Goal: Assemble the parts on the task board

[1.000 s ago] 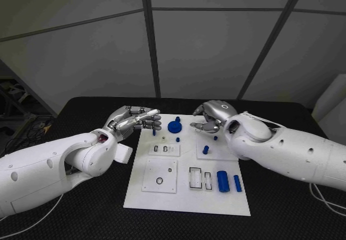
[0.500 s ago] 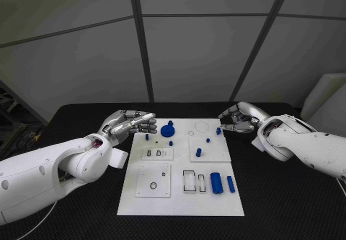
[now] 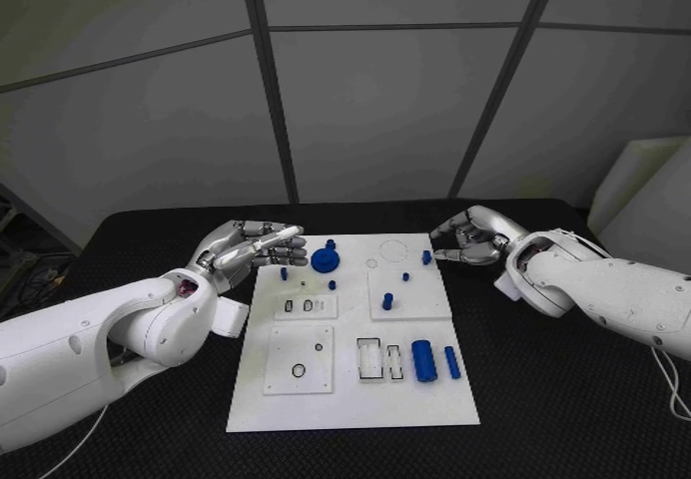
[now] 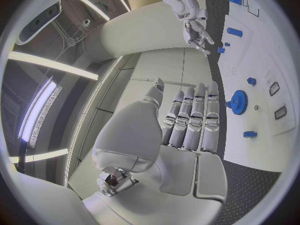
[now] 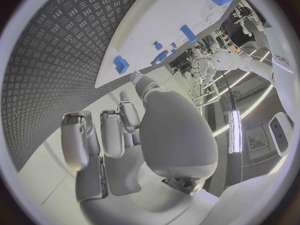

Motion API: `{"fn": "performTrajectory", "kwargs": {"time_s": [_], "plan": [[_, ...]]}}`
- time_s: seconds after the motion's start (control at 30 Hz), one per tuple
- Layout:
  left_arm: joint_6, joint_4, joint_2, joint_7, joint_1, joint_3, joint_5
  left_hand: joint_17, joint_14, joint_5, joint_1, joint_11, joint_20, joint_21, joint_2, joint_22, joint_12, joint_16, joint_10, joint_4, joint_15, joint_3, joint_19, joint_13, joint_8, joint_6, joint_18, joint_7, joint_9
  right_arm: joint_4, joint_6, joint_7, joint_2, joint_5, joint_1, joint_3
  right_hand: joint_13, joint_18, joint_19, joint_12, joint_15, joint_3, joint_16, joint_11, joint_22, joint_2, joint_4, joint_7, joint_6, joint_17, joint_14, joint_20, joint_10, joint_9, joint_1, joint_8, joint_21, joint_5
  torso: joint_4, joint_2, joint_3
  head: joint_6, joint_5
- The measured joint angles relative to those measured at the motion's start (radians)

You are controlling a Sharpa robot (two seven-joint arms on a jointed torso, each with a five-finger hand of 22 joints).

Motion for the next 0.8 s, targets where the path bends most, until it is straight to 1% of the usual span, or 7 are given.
{"fn": "performTrajectory", "kwargs": {"time_s": [0.23,0.37,0.4,0.67,0.7,0.73,0.8], "plan": [[0.001,-0.005,0.001,0.000,-0.001,0.000,0.000,0.000,0.000,0.000,0.000,0.000,0.000,0.000,0.000,0.000,0.000,0.000,0.000,0.000,0.000,0.000,0.000,0.000,0.000,0.000,0.000,0.000,0.000,-0.026,0.020,0.004,0.024,0.000,-0.011,-0.001,0.001,0.000,0.000,0.000,0.000,-0.001,0.001,0.000,0.000,0.000,-0.006,0.000,0.000,0.000,0.000,0.000,0.000,0.000,0.013,0.000,0.000,0.000,0.0008,0.001,-0.0005,-0.005,0.003],[0.001,-0.007,0.001,0.000,-0.001,0.000,0.000,0.000,0.000,0.000,0.000,0.000,0.003,-0.004,0.000,-0.001,0.000,0.000,0.000,0.000,0.000,0.000,-0.003,0.000,0.000,0.000,0.000,0.000,0.000,-0.037,0.030,0.004,0.033,-0.002,-0.012,0.000,0.004,0.000,0.000,0.000,0.000,-0.001,0.005,0.000,0.000,0.000,-0.006,0.000,0.000,0.000,0.000,0.000,0.000,0.000,0.013,0.000,0.000,0.000,0.0008,0.001,-0.0018,-0.007,0.003],[0.001,-0.007,0.002,0.000,-0.001,0.000,0.000,0.000,0.000,0.000,0.000,0.000,0.004,-0.005,0.000,-0.002,0.000,0.000,0.000,0.000,0.000,0.000,-0.003,0.000,0.000,0.000,0.000,0.000,0.000,-0.040,0.033,0.004,0.035,-0.003,-0.012,0.000,0.004,0.000,0.000,0.000,0.000,-0.001,0.005,0.000,0.000,0.004,-0.006,0.000,0.000,0.000,0.000,0.000,0.000,0.000,0.017,0.000,0.000,0.000,0.0008,0.001,-0.0021,-0.007,0.003],[0.002,-0.009,0.002,0.001,-0.002,0.000,0.000,0.000,0.000,0.000,0.000,0.000,0.004,-0.008,0.000,-0.002,0.000,0.000,0.000,0.000,0.000,0.000,-0.003,0.000,0.000,0.000,0.000,0.000,0.000,-0.056,0.045,0.001,0.049,-0.011,-0.013,0.000,0.013,0.000,0.000,0.010,0.000,0.002,0.005,0.000,0.000,0.004,-0.008,-0.004,0.015,0.000,0.000,0.000,0.000,0.001,0.017,0.005,0.000,0.000,0.0008,0.001,-0.0023,-0.010,0.006],[0.002,-0.009,0.002,0.001,-0.002,0.000,0.000,0.000,0.000,0.000,0.000,0.000,0.004,-0.008,0.000,-0.002,0.000,0.000,0.000,0.000,0.000,0.000,-0.003,0.000,0.000,0.000,0.000,0.000,0.000,-0.058,0.045,0.000,0.050,-0.012,-0.013,0.000,0.014,0.000,0.000,0.014,0.000,0.002,0.005,0.000,0.000,0.006,-0.008,-0.003,0.022,0.000,0.000,0.000,0.000,0.001,0.017,0.009,0.000,0.000,0.0008,0.001,-0.0023,-0.010,0.007],[0.002,-0.009,0.002,0.001,-0.002,0.000,0.000,0.000,0.000,0.000,0.000,0.000,0.004,-0.008,0.000,-0.002,0.000,0.000,0.000,0.000,0.000,0.000,-0.003,0.000,0.000,0.000,0.000,0.000,0.000,-0.060,0.046,-0.001,0.051,-0.014,-0.013,0.000,0.016,0.000,0.000,0.014,0.000,0.002,0.005,0.000,0.000,0.015,-0.008,-0.003,0.022,0.000,0.000,0.000,0.000,0.002,0.014,0.010,0.000,0.000,0.0008,0.001,-0.0023,-0.010,0.007],[0.002,-0.009,0.002,0.001,-0.002,0.000,0.000,0.000,0.000,0.000,0.000,0.000,0.004,-0.008,0.000,-0.002,0.000,-0.002,0.000,0.000,0.000,0.000,-0.003,0.000,0.000,0.000,0.000,0.000,0.000,-0.063,0.047,-0.003,0.052,-0.016,-0.014,0.000,0.018,0.000,0.000,0.017,0.000,0.002,0.005,-0.002,0.000,0.016,-0.008,-0.005,0.035,0.000,0.000,0.000,0.003,0.004,0.013,0.010,0.000,0.000,0.0008,0.000,-0.0023,-0.010,0.007]]}}
